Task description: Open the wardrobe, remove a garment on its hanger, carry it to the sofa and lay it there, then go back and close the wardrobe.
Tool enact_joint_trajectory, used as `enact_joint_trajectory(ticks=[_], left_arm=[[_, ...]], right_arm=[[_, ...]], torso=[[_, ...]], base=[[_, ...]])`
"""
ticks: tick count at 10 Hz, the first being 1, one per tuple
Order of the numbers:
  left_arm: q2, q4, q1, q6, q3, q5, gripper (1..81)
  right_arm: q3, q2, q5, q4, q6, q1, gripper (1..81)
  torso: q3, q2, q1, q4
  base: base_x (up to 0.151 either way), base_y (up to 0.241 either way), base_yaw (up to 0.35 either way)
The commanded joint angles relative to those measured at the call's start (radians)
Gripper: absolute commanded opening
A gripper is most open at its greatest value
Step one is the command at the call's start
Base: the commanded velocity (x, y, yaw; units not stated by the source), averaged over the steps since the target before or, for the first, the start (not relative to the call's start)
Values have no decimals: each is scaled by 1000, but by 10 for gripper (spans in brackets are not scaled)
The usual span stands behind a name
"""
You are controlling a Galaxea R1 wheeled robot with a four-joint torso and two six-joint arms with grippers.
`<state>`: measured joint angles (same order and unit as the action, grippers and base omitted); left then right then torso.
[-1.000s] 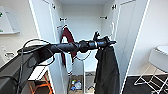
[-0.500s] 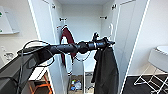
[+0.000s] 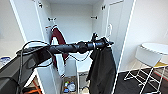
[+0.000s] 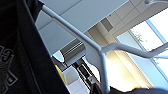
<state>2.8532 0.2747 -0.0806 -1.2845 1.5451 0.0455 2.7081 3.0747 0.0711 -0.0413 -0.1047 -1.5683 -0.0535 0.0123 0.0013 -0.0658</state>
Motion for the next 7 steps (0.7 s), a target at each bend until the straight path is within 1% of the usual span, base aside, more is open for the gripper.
enact_joint_trajectory(ticks=[1,7], left_arm=[[0,12,-195,10,-6,48,10],[-32,26,-195,11,-53,47,10]], right_arm=[[-5,0,-54,-6,0,39,811],[-1,0,-54,-8,2,41,811]], torso=[[0,0,0,0],[0,0,0,0]], base=[[0,0,-336],[0,0,-337]])
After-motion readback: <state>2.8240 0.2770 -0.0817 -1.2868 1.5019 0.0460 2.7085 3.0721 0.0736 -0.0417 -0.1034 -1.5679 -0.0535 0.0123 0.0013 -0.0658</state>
